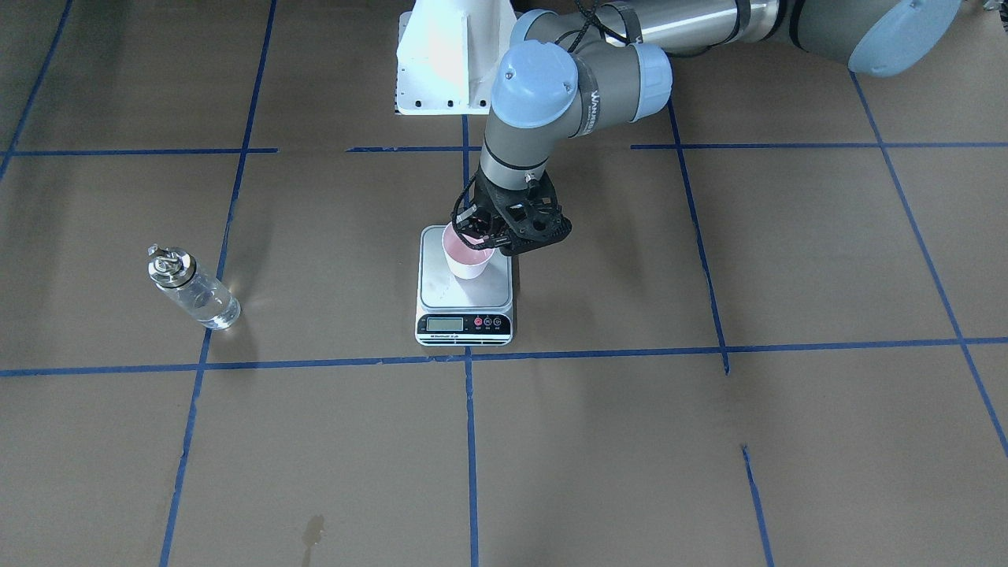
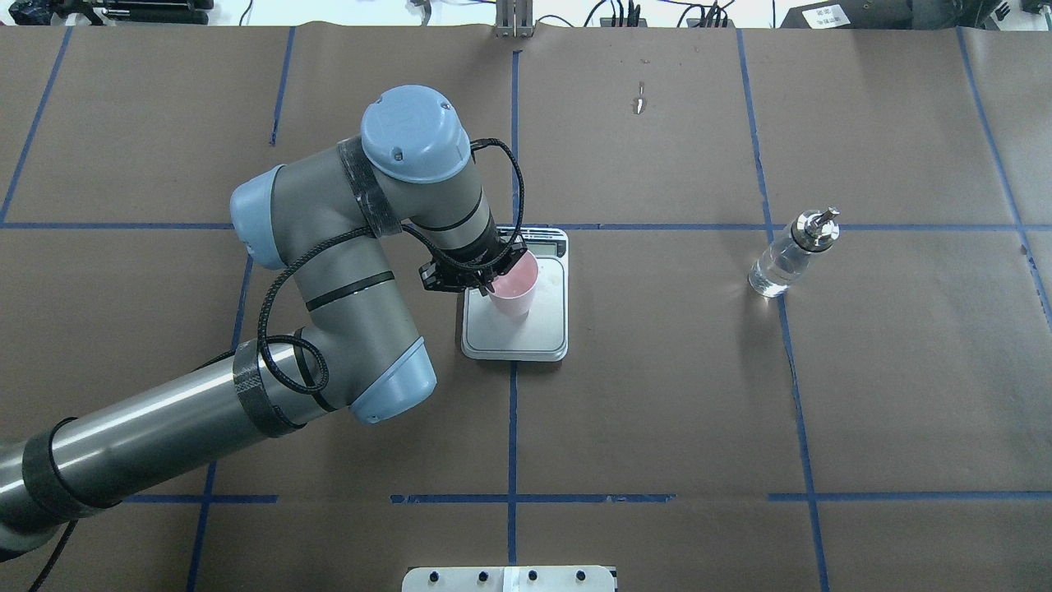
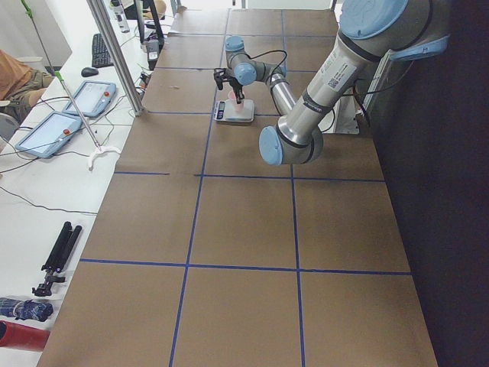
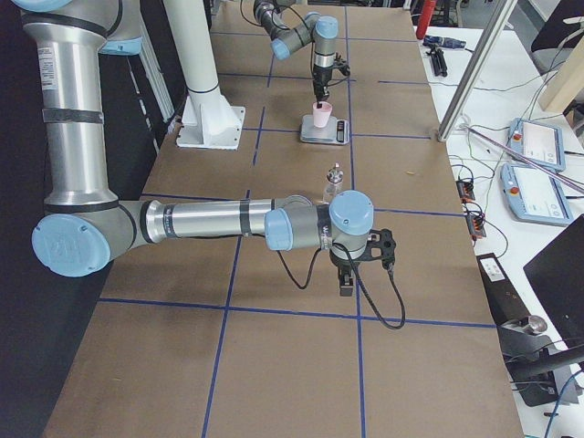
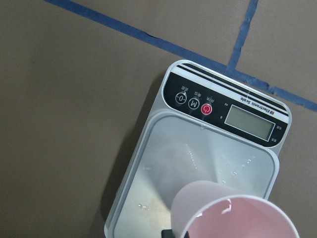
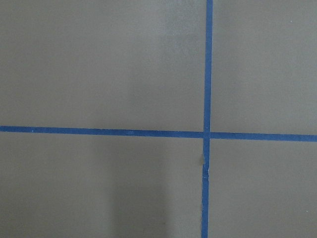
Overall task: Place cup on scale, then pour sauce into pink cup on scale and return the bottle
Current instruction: 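Carry the pink cup with the left gripper onto the scale, then release the cup with the left gripper while the right arm approaches the bottle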
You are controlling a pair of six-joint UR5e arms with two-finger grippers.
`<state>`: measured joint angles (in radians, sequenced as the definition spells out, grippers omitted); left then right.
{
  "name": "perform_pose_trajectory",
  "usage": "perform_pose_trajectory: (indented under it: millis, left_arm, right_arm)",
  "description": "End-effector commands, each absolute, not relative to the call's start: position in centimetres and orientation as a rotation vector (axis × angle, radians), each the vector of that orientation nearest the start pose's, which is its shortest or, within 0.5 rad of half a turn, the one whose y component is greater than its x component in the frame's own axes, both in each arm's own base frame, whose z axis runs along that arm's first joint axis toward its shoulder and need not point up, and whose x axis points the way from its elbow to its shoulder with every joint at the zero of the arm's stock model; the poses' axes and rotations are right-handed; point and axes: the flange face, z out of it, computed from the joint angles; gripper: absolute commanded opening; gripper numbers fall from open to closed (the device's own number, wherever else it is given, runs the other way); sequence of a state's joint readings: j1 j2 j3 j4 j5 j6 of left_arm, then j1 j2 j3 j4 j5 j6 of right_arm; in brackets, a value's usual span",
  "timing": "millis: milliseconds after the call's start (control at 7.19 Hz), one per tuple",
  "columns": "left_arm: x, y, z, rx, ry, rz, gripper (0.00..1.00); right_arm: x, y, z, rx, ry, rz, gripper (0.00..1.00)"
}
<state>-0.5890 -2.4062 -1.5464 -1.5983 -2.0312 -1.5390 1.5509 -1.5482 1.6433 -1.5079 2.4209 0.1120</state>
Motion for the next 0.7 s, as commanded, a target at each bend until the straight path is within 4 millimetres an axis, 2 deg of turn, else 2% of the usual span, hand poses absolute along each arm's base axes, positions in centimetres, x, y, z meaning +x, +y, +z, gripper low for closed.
perform_pose_trajectory:
  millis: [0, 139, 278, 418, 557]
  left_arm:
    - [54.6, -47.2, 14.5, -0.153, 0.936, -0.315, 1.00]
    - [54.2, -47.1, 14.1, -0.145, 0.947, -0.312, 1.00]
    - [52.9, -46.8, 13.1, -0.132, 0.969, -0.310, 1.00]
    - [50.4, -47.0, 12.3, -0.112, 0.993, -0.321, 1.00]
    - [48.8, -47.2, 12.1, -0.089, 0.959, -0.283, 1.00]
  right_arm:
    - [4.8, -51.0, 60.0, 0.090, -0.859, 0.021, 1.00]
    - [4.8, -51.1, 59.8, 0.092, -0.860, 0.020, 1.00]
    - [4.9, -51.1, 59.5, 0.098, -0.861, 0.020, 1.00]
    - [4.8, -51.2, 59.2, 0.103, -0.859, 0.016, 1.00]
    - [4.9, -52.4, 56.6, 0.135, -0.863, 0.015, 1.00]
